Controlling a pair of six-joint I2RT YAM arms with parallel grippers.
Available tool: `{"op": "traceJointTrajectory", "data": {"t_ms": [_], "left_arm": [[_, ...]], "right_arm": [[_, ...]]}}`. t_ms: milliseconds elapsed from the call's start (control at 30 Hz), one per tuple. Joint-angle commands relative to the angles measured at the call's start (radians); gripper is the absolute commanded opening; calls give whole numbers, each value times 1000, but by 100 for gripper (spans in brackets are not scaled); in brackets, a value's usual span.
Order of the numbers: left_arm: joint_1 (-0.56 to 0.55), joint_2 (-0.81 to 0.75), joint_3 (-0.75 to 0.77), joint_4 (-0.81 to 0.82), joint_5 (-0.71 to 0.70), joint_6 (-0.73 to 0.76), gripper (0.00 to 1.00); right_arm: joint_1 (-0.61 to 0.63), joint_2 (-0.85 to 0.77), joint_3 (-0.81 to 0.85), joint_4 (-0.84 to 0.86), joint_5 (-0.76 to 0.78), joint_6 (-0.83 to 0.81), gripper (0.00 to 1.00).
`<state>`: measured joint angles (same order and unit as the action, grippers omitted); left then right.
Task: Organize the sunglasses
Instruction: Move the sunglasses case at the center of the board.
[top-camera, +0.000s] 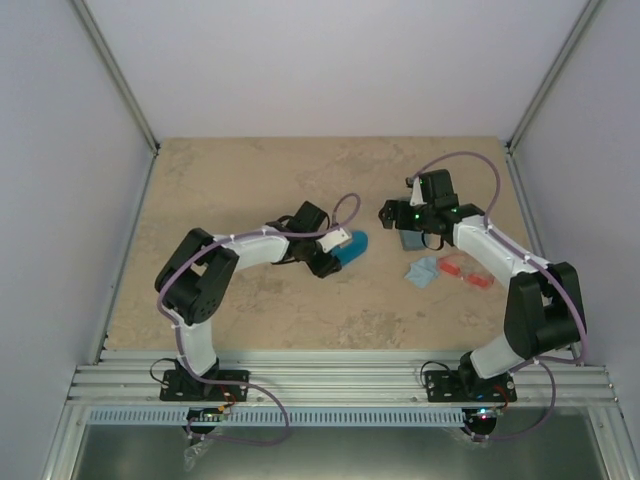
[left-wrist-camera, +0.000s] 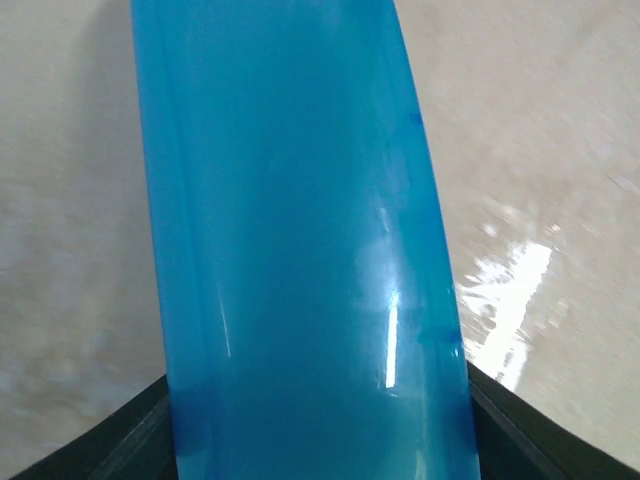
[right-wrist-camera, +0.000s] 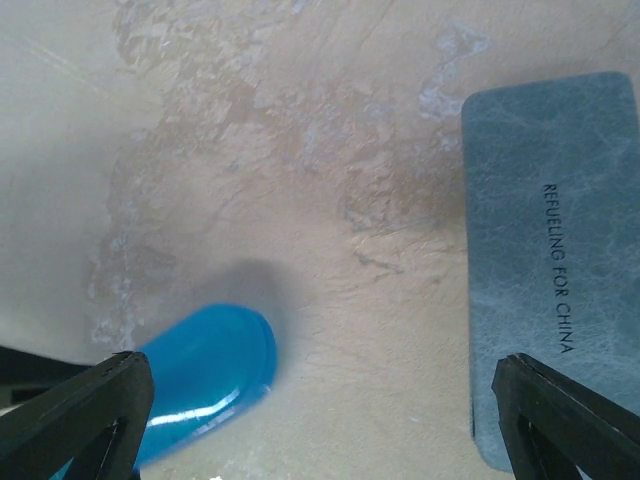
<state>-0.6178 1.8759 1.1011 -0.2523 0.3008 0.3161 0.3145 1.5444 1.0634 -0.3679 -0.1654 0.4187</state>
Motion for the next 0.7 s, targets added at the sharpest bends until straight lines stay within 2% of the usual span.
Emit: {"op": "traceJointTrajectory", "data": {"t_ms": [0,167,367,567,667], "left_arm": [[-35,-66,-59,12,-12,13,62],[-37,-90,-61,-10,-40,8,75],[-37,-123,-53,-34,-91,-6,90],[-37,-226,-86,-9,-121,-78,96],[-36,-290,-118,28,-182,-155,97]], "right_arm": [[-6,-12,-18,29,-59,19,95],[6,59,10,32,-118,5,91],[74,212,131,-9,-132,-44,89],[146,383,264,-77,-48,-74,87],[176,415,278,-115,6,-81,84]]}}
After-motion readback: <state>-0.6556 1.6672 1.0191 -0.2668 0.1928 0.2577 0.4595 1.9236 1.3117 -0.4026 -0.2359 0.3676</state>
